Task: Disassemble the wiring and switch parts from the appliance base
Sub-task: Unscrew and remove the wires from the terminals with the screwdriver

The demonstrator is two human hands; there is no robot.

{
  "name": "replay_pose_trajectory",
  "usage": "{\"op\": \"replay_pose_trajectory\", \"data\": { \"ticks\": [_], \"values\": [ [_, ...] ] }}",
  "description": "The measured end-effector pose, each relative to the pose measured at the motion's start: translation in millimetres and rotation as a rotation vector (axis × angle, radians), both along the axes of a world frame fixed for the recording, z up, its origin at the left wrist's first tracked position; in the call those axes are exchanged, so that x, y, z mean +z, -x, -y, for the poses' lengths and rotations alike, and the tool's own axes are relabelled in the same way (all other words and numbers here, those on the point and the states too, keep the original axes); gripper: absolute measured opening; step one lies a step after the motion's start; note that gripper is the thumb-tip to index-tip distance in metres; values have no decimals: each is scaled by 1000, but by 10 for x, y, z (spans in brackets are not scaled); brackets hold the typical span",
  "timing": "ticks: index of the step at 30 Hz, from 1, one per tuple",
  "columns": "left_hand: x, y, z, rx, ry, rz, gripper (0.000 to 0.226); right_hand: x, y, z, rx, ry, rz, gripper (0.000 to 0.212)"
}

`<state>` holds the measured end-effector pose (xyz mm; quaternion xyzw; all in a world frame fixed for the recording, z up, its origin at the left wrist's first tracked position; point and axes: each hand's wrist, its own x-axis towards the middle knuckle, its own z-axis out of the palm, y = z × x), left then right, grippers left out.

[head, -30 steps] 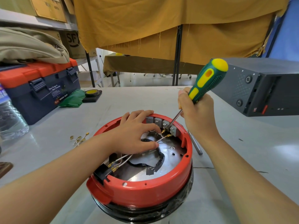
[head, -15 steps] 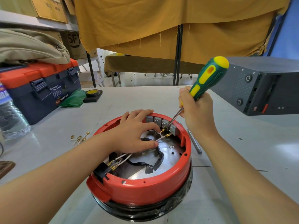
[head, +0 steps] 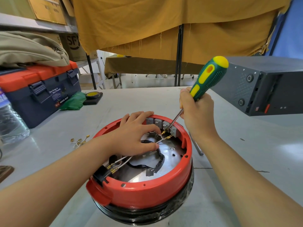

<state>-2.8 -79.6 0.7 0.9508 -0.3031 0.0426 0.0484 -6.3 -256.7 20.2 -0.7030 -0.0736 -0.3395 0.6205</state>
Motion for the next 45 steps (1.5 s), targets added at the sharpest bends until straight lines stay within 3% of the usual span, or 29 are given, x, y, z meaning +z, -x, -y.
{"op": "replay_pose_trajectory", "data": {
  "ticks": [6,27,34,45],
  "values": [
    [-3,-3,-7,-3,7,-4,36,9,26,-24,-30,9,35,42],
    [8,4,-7,-6,1,-13,36,8,83,-60,-23,238,220,40],
    [8,2,-3,-3,-4,-14,35,13,21,9,37,28,28,36],
    [-3,-16,-6,-6,-9,-6,35,1,-9,9,16,-18,10,36]
  ]
}}
